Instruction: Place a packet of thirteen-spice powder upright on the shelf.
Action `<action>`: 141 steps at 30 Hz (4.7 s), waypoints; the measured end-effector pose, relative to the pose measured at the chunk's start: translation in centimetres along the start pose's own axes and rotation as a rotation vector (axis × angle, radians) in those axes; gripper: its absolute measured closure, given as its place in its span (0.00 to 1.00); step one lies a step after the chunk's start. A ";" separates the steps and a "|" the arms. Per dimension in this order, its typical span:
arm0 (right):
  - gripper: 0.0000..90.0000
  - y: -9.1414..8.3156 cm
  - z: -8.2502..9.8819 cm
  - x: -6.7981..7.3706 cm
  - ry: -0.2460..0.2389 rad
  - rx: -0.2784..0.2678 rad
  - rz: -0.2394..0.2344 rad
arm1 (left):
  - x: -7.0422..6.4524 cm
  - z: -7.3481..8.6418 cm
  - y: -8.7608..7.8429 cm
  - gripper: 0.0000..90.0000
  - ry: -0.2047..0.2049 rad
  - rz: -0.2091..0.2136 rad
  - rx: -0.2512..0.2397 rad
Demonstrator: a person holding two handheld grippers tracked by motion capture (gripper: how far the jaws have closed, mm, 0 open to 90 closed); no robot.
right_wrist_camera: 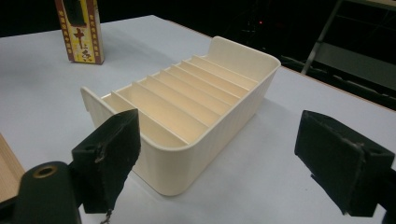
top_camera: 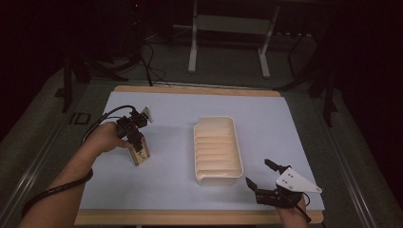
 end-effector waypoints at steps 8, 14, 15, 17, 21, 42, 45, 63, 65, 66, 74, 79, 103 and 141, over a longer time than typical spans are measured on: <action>0.16 0.0 -0.1 -0.1 0.003 0.000 -0.001 | -1.3 -0.2 -0.6 0.76 0.122 0.022 -0.015; 0.16 -0.1 -0.1 -0.2 0.000 -0.004 0.007 | -3.1 -0.5 -1.2 0.76 0.234 0.067 -0.031; 0.16 -0.1 -0.1 -0.2 -0.002 -0.006 0.008 | -3.3 -0.5 -1.3 0.76 0.240 0.073 -0.031; 0.16 -0.1 -0.1 -0.2 -0.009 -0.008 0.009 | -3.6 -0.5 -1.6 0.76 0.250 0.076 -0.031; 0.16 0.0 0.0 -0.1 -0.009 -0.009 0.005 | -4.3 -0.6 -2.2 0.76 0.287 0.076 -0.041; 0.16 -0.5 -0.3 -0.3 -0.001 -0.038 0.013 | -9.6 -2.5 -5.3 0.76 0.419 0.098 -0.142; 0.16 -0.5 -0.3 -0.2 -0.003 -0.037 0.011 | -10.1 -2.8 -5.9 0.76 0.425 0.102 -0.169; 0.16 -0.6 -0.4 -0.3 -0.001 -0.040 0.017 | -13.0 -5.1 -8.6 0.76 0.501 0.140 -0.389; 0.16 -0.6 -0.4 -0.3 -0.002 -0.039 0.015 | -13.3 -5.5 -8.6 0.76 0.512 0.146 -0.396; 0.16 -0.6 -0.4 -0.3 -0.003 -0.040 0.016 | -13.5 -5.6 -8.6 0.76 0.516 0.139 -0.406; 0.16 -0.6 -0.3 -0.3 0.000 -0.039 0.015 | -15.0 -6.6 -8.0 0.76 0.544 0.135 -0.471; 0.16 -0.6 -0.3 -0.3 0.000 -0.037 0.012 | -15.9 -7.0 -7.0 0.76 0.564 0.145 -0.472; 0.16 -0.6 -0.3 -0.3 -0.002 -0.037 0.001 | -16.1 -9.6 -1.2 0.76 0.626 0.155 -0.394; 0.16 -0.5 -0.3 -0.3 0.000 -0.038 -0.008 | -16.4 -9.7 4.9 0.65 0.603 0.264 -0.636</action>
Point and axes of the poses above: each handheld gripper's, and its own axes: y roughly forward along the jaws, z roughly out of its underside, x roughly to its left, the point moved 1 cm from there along y, roughly forward along the jaws, and after that the axes turned 7 degrees about -x, right-handed, at the moved point
